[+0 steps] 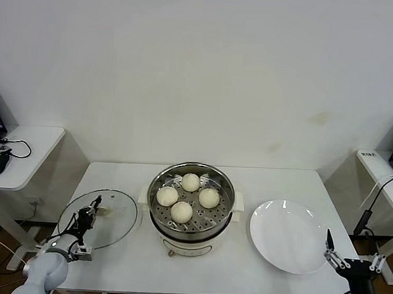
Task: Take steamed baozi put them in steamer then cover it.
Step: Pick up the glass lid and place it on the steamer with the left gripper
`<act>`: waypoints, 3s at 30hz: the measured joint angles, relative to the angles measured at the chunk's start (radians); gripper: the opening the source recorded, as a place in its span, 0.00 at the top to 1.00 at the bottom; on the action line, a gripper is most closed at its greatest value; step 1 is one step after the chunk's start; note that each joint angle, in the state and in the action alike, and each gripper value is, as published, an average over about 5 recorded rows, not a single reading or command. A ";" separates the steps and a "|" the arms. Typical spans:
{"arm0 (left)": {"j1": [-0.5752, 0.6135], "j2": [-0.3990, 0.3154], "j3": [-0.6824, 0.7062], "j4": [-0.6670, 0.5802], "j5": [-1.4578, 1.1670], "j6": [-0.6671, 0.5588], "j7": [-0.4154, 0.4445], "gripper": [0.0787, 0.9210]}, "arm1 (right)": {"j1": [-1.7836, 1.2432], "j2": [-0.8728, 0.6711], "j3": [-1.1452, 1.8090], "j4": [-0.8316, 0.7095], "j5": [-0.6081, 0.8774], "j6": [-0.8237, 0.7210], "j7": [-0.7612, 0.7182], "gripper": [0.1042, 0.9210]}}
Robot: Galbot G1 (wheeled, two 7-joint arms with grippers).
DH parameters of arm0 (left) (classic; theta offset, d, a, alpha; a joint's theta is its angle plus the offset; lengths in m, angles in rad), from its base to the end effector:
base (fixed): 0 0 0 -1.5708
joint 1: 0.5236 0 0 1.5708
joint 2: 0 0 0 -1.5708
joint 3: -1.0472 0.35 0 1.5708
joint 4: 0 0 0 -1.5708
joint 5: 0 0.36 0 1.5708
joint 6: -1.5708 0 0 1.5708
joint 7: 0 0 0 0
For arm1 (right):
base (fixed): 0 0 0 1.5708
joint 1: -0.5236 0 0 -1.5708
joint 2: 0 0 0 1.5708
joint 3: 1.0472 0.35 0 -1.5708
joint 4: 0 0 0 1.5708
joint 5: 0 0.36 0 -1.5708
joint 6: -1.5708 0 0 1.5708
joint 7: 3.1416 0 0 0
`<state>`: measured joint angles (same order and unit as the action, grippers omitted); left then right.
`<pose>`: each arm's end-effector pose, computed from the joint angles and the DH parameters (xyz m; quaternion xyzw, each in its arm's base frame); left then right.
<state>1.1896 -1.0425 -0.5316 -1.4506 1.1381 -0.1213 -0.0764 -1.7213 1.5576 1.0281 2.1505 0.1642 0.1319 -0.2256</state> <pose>0.3058 0.2006 -0.3854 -0.0855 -0.6746 -0.7323 0.0376 0.1118 -0.1476 -0.2824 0.0850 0.9921 -0.0885 0.0270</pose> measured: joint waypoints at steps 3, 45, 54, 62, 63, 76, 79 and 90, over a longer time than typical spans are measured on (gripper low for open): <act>0.039 0.006 -0.039 -0.069 0.004 0.024 0.018 0.93 | 0.002 -0.008 -0.012 -0.001 -0.003 0.001 -0.001 0.12; -0.178 -0.047 0.390 -0.575 -0.027 0.513 0.359 0.93 | 0.066 -0.022 -0.205 -0.023 -0.213 -0.074 0.016 0.12; -0.256 -0.231 0.482 -0.492 0.192 0.546 0.429 0.93 | 0.080 -0.032 -0.223 -0.045 -0.245 -0.078 0.023 0.12; -0.258 -0.358 0.506 -0.453 0.340 0.571 0.477 0.93 | 0.083 -0.032 -0.238 -0.059 -0.267 -0.078 0.024 0.12; -0.255 -0.369 0.508 -0.452 0.354 0.572 0.480 0.93 | 0.083 -0.032 -0.240 -0.059 -0.268 -0.078 0.024 0.12; -0.189 -0.446 0.512 -0.436 0.461 0.571 0.486 0.93 | 0.080 -0.031 -0.259 -0.060 -0.282 -0.078 0.025 0.12; -0.174 -0.456 0.510 -0.430 0.472 0.569 0.483 0.93 | 0.078 -0.030 -0.263 -0.058 -0.284 -0.078 0.025 0.12; -0.166 -0.481 0.503 -0.404 0.488 0.566 0.474 0.93 | 0.072 -0.026 -0.272 -0.052 -0.291 -0.073 0.023 0.12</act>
<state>1.0234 -1.5239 -0.0289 -1.8550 1.6260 0.4446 0.3977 -1.6497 1.5320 0.7563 2.0985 -0.1266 0.0584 -0.2025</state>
